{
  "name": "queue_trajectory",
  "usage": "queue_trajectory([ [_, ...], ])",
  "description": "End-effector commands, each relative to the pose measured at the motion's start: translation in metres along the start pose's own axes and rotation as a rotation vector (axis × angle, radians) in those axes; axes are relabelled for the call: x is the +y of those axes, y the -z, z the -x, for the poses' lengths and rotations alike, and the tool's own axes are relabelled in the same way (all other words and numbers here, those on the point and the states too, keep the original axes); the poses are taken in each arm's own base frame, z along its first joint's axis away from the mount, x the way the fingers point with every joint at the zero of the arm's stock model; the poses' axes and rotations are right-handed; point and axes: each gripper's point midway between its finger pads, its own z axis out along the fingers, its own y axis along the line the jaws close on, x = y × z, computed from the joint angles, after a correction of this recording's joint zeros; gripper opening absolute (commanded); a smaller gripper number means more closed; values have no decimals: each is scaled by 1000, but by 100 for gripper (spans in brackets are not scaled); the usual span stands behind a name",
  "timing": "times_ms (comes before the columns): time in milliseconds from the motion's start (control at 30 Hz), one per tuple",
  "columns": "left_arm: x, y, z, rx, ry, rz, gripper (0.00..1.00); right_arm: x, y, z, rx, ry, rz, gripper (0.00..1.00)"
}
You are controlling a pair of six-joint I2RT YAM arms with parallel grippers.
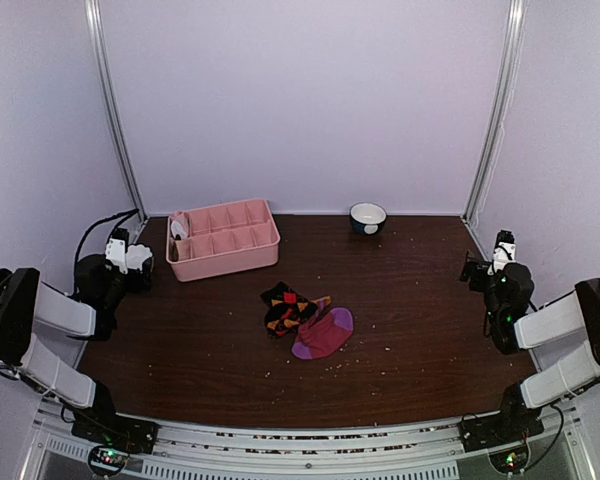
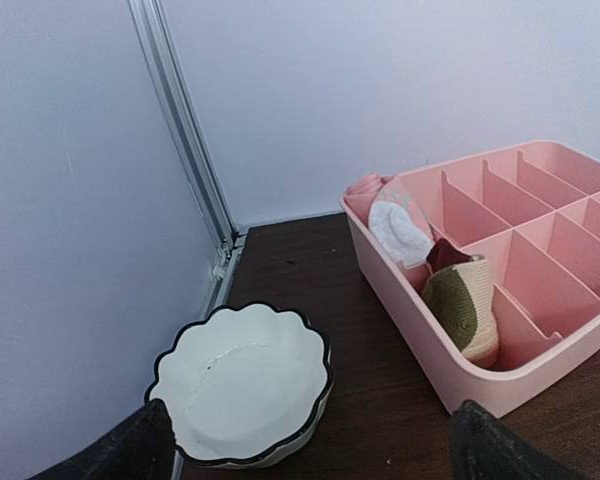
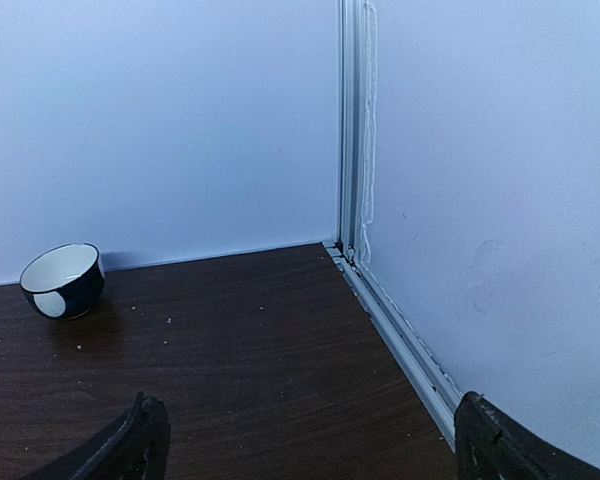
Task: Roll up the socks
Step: Pick up the sock from the center of the board.
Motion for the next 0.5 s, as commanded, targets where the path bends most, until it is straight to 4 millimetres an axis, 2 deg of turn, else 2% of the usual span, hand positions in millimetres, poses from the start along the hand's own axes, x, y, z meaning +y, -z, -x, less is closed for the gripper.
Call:
queue_trajectory([
  [0,7,-2,19,-65,13,26,98,0,-3,10,-29,-1,2,100],
  [300,6,-2,19,-65,14,22,98,-1,-3,11,-32,-3,-4,100],
  [367,4,-3,24,-65,0,1,98,-10,-6,25,-33,-37,-71,100],
  [467,9,-14,40,30,2,-3,98,-36,-14,45,96,-57,-269,100],
])
